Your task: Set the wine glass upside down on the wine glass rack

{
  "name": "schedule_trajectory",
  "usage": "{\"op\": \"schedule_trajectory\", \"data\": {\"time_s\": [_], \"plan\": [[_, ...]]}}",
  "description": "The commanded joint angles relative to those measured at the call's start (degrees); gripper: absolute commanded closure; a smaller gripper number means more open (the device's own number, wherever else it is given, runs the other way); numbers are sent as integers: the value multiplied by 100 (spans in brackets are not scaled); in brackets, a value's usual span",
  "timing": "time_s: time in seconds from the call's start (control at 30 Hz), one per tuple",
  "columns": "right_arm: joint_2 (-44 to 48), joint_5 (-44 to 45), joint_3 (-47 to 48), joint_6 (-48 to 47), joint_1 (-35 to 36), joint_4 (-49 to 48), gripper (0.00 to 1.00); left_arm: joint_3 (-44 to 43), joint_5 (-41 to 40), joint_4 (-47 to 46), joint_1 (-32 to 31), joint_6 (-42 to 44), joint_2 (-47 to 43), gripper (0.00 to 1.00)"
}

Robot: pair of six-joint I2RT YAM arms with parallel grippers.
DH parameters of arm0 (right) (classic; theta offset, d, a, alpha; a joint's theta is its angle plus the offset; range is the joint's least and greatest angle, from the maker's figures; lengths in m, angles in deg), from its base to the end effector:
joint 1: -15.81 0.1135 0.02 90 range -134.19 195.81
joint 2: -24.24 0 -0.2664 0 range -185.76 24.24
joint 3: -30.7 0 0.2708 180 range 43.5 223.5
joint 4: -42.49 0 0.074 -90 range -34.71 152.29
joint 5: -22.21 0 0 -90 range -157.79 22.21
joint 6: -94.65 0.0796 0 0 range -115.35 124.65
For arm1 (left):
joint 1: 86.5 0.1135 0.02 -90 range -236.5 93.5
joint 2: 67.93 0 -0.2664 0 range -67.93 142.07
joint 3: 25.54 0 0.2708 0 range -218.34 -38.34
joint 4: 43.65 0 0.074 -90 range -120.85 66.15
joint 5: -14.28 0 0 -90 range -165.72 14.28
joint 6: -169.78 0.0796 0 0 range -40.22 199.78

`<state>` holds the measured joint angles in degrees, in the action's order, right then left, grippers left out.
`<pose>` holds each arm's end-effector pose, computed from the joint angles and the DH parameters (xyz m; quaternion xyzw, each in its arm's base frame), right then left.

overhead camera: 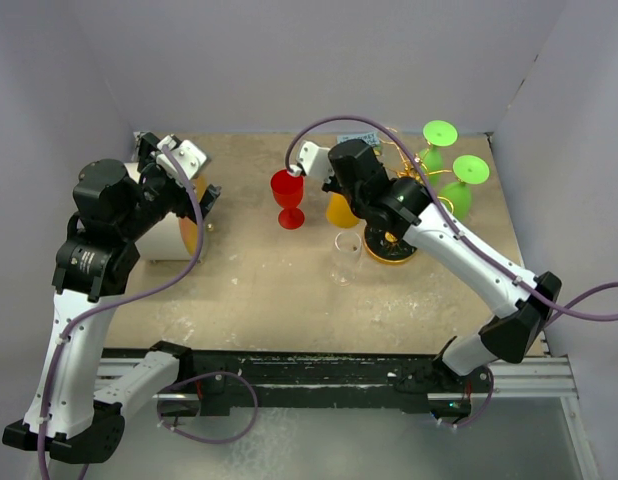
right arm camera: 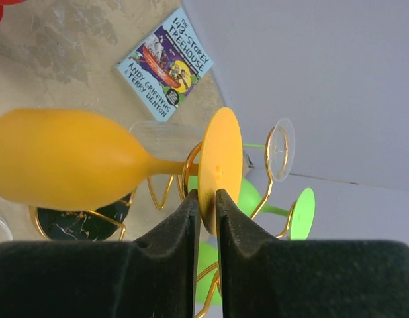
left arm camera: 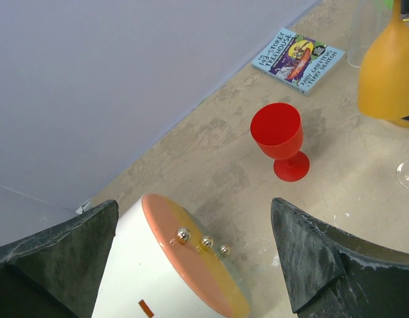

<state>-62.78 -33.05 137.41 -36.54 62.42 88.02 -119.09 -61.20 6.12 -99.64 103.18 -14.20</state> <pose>0.2985 0.2498 0.4100 -0.4465 0.6926 -0.2287 0.5183 0.2089 -0.0693 0.4756 0.3153 0.6959 -0.0393 0.6441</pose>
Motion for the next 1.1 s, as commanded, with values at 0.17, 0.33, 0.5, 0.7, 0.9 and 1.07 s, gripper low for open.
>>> {"op": "schedule_trajectory", "data": {"time_s": [0.17,0.33,0.5,0.7,0.9,1.07], "plan": [[1,-180,401,258,46,95,78,10,-12,-285,40,61,-7,1],[-21,-211,500,295,42,133,77,7,-2,-291,40,66,3,1],[9,-288,542,345,41,184,75,6,-7,-291,40,62,16,1],[53,-645,654,506,42,364,73,9,15,-298,40,55,55,1],[151,-1354,887,759,48,726,71,44,21,-326,40,34,94,1],[319,-2329,1187,967,42,1084,68,102,33,-338,38,-23,201,1]]}}
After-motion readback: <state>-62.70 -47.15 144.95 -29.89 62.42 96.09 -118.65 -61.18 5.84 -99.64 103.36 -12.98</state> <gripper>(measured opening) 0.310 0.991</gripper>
